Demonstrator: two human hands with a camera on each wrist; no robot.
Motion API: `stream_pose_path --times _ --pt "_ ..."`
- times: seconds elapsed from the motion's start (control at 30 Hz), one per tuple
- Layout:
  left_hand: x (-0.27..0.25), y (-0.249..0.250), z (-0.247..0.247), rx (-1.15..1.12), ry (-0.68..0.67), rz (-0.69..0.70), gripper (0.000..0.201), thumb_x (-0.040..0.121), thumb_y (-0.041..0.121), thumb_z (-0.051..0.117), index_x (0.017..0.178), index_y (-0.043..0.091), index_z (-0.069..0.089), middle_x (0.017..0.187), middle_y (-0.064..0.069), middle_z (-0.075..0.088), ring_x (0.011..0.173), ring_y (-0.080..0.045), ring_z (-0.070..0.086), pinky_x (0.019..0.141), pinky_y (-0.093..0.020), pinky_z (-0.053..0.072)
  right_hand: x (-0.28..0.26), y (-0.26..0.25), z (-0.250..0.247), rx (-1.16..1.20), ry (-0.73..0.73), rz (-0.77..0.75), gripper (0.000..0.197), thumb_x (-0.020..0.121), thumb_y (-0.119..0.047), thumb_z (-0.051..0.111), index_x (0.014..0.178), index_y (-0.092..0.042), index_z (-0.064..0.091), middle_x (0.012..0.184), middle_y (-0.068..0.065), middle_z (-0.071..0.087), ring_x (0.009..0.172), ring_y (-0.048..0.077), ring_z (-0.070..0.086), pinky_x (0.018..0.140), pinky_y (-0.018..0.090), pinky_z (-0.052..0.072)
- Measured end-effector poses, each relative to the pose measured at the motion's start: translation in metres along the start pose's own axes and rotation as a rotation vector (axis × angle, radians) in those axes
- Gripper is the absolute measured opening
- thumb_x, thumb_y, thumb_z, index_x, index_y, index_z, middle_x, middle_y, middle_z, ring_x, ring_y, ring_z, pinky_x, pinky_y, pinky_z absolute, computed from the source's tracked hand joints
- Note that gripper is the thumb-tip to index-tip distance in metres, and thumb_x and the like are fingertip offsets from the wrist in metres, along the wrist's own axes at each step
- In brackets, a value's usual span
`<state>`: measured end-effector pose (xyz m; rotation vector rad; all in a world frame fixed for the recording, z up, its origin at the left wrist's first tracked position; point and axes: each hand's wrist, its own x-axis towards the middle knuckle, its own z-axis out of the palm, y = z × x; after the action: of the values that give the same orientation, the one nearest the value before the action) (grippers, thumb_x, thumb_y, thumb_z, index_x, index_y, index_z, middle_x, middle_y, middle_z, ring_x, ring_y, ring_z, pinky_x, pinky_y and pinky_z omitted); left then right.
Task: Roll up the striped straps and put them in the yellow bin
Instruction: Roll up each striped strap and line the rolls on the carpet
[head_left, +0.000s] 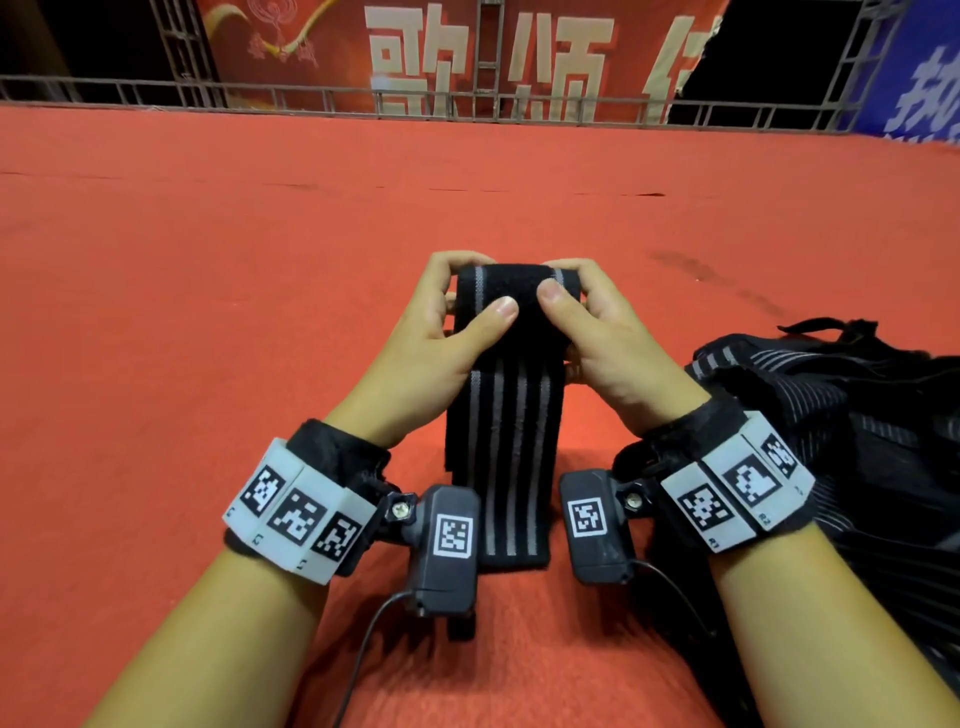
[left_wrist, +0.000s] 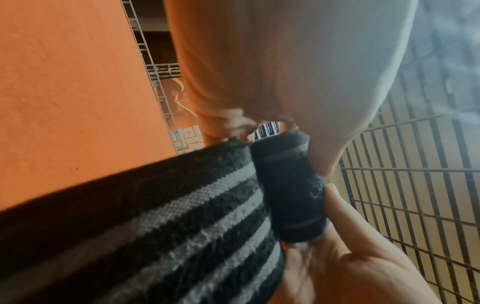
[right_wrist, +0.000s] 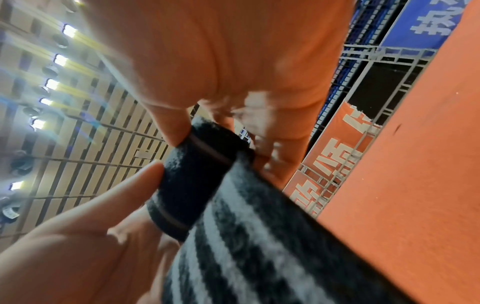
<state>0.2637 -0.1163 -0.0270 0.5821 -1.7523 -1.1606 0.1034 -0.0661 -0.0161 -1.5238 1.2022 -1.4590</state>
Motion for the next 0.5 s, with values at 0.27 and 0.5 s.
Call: stream_pose_path --times 0.27,0.5 --pt "0.0008 0.0038 -0.0033 -0.052 -0.001 -0.074 0.039 0.085 0.040 0.064 0.119 0.026 0.054 0.105 -0.002 0.065 0.095 -0.013 0.062 0.079 -0.030 0.053 0.0011 0.0012 0.0047 0.063 0.021 0.018 0.030 0.091 -0.032 0.058 0.118 -0.021 0.051 0.100 -0.003 0.059 0.084 0.008 0.059 0.069 0.027 0.051" --pt "0.0000 0.0019 -0.0017 -0.084 0.015 -0.156 0.049 0.078 0.050 0.069 0.119 0.030 0.052 0.114 -0.005 0.067 0.111 -0.022 0.065 0.085 -0.035 0.054 -0.0012 -0.0009 0.0000 0.058 0.072 0.000 0.048 0.078 -0.030 0.063 0.123 -0.017 0.052 0.108 0.004 0.060 0.097 0.013 0.059 0.076 0.027 0.055"
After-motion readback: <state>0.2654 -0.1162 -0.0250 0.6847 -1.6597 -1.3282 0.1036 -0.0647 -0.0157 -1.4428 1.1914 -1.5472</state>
